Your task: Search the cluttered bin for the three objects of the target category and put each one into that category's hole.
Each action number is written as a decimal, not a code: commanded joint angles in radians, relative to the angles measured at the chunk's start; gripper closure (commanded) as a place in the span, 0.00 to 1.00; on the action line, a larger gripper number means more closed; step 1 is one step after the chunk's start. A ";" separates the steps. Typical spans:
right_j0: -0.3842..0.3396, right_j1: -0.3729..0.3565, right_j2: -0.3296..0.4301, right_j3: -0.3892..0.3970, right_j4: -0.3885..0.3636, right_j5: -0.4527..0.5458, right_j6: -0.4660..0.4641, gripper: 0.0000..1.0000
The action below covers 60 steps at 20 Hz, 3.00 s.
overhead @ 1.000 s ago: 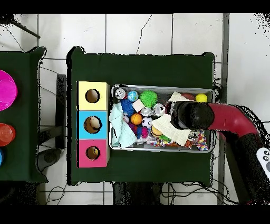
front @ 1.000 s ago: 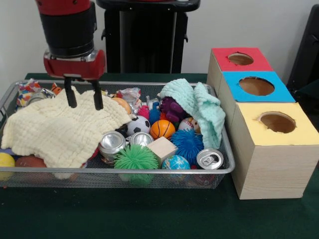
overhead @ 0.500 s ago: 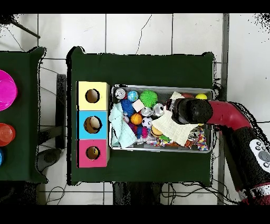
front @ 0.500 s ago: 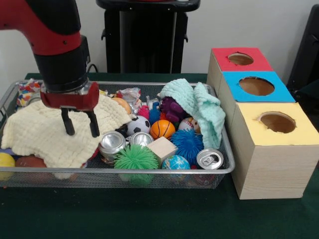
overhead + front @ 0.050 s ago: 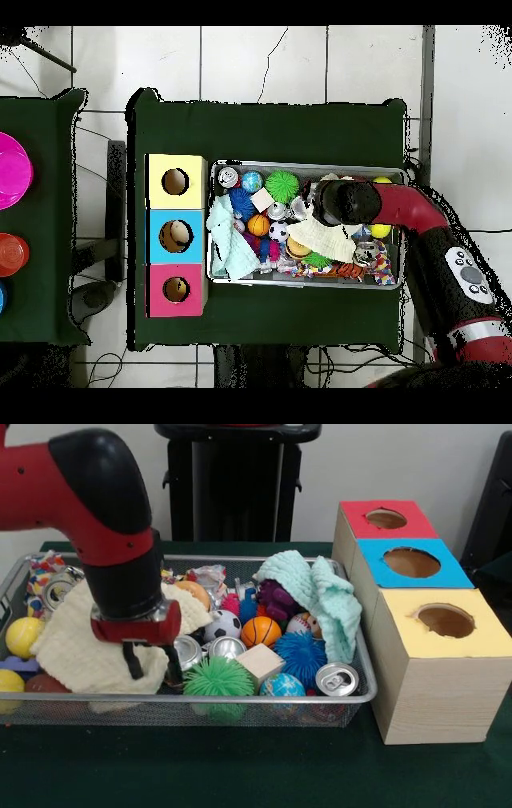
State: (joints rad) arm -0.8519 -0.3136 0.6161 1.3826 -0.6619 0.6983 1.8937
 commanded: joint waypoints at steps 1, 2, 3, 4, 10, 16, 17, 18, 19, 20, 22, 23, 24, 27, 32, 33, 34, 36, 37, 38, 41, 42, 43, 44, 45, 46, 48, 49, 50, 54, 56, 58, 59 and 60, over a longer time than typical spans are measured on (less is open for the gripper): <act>-0.005 0.217 0.044 -0.109 -0.099 -0.083 -0.319 0.00; -0.003 0.215 0.040 -0.105 -0.101 -0.087 -0.311 0.00; -0.002 0.213 0.037 -0.102 -0.103 -0.090 -0.304 1.00; 0.003 0.208 0.033 -0.101 -0.106 -0.090 -0.299 1.00; 0.047 0.142 -0.016 -0.076 -0.124 -0.077 -0.223 1.00; 0.100 0.047 -0.088 -0.018 -0.103 -0.054 -0.086 1.00; 0.108 0.036 -0.100 -0.016 -0.100 -0.062 -0.061 1.00; 0.117 0.026 -0.112 -0.011 -0.099 -0.063 -0.047 1.00; 0.127 0.018 -0.118 -0.017 -0.091 -0.051 -0.037 1.00; 0.131 -0.005 -0.124 0.005 -0.086 -0.051 -0.024 1.00; 0.136 -0.061 -0.130 0.059 -0.064 -0.044 -0.002 1.00; 0.139 -0.103 -0.128 0.091 -0.044 -0.030 0.011 1.00; 0.141 -0.150 -0.129 0.128 -0.027 -0.025 0.027 1.00; 0.160 -0.287 -0.143 0.223 0.023 0.009 0.073 1.00; 0.209 -0.428 -0.185 0.297 0.093 0.079 0.111 1.00; 0.219 -0.439 -0.194 0.304 0.107 0.090 0.121 1.00; 0.229 -0.450 -0.204 0.312 0.121 0.101 0.130 1.00; 0.263 -0.499 -0.238 0.348 0.140 0.101 0.162 1.00; 0.279 -0.523 -0.256 0.366 0.155 0.100 0.176 1.00; 0.294 -0.539 -0.271 0.376 0.171 0.114 0.185 1.00; 0.329 -0.574 -0.314 0.411 0.204 0.111 0.213 1.00; 0.345 -0.580 -0.329 0.418 0.210 0.106 0.222 1.00; 0.358 -0.586 -0.345 0.429 0.222 0.104 0.235 1.00; 0.373 -0.592 -0.361 0.439 0.233 0.102 0.247 1.00; 0.387 -0.598 -0.378 0.448 0.244 0.100 0.260 1.00; 0.406 -0.605 -0.397 0.456 0.251 0.097 0.277 1.00; 0.440 -0.621 -0.430 0.478 0.272 0.089 0.302 1.00; 0.454 -0.633 -0.447 0.498 0.281 0.079 0.310 1.00; 0.472 -0.640 -0.463 0.506 0.287 0.077 0.326 1.00; 0.519 -0.665 -0.523 0.558 0.322 0.044 0.340 1.00; 0.541 -0.672 -0.548 0.570 0.335 0.035 0.345 1.00; 0.557 -0.673 -0.568 0.578 0.344 0.021 0.342 1.00; 0.551 -0.658 -0.571 0.569 0.348 0.010 0.329 1.00; 0.546 -0.645 -0.572 0.569 0.352 -0.009 0.315 1.00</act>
State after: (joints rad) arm -0.3094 -0.9648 0.1430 1.8469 -0.3573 0.6948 1.9535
